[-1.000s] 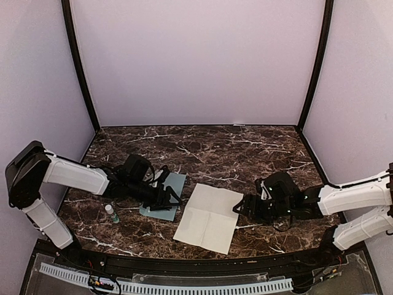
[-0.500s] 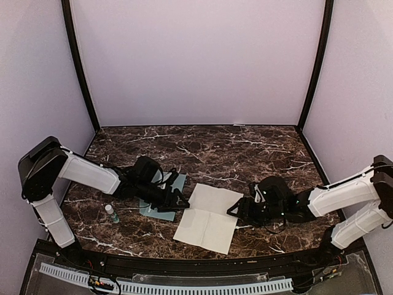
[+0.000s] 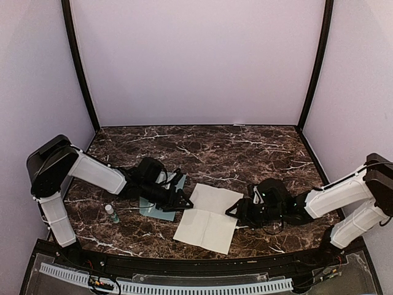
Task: Place the letter into the envelope and seal it
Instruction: Pick up the letter from the center of the board.
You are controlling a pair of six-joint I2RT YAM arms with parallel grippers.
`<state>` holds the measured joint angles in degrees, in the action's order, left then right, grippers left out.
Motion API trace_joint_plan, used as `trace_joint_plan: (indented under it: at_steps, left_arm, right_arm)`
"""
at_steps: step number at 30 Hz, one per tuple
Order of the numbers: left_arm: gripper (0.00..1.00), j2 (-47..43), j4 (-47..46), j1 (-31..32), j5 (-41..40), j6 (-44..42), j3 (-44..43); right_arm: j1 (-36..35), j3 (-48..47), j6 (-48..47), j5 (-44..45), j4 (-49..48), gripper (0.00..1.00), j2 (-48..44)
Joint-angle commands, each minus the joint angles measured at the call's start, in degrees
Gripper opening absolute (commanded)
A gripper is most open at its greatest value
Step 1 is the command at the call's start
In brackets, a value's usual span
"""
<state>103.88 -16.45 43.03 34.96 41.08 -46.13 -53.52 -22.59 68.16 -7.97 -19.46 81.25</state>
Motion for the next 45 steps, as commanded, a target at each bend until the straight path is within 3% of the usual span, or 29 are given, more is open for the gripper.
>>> trace_joint_plan:
  at_steps: [1, 11, 20, 30, 37, 41, 45]
  left_arm:
    - [0.53, 0.70, -2.46, 0.33, 1.76, 0.46, -0.61]
    - [0.42, 1.77, -7.77, 0.37, 2.31, 2.57, 1.03]
    - [0.20, -0.92, -11.34, 0.32, 1.98, 5.79, 3.47]
    - [0.04, -2.29, -14.28, 0.30, 2.51, 8.84, 5.20]
    - [0.00, -4.71, -14.07, -0.51, 2.97, 9.10, 5.75]
    - [0.00, -6.67, -12.96, -1.16, 4.43, 8.72, 5.49]
    - [0.00, -8.62, -7.73, -2.32, 7.77, 5.33, 2.93]
  right_arm:
    - [-0.45, 0.70, 0.83, -0.21, -2.68, 0.60, 1.62]
    - [-0.45, 0.09, 0.75, -0.08, -1.74, 0.60, 1.98]
    - [-0.43, 0.09, 0.83, 0.59, -0.60, 0.60, 1.34]
    - [-0.45, -0.26, 0.56, 0.84, 0.45, 0.60, 1.19]
    - [-0.45, -0.04, 0.67, 2.01, 1.92, 0.60, -0.17]
    - [-0.43, -1.15, -1.47, 4.99, 6.76, 0.66, -3.62]
    - [-0.29, -3.94, -6.87, 11.26, 16.25, 0.78, -11.71]
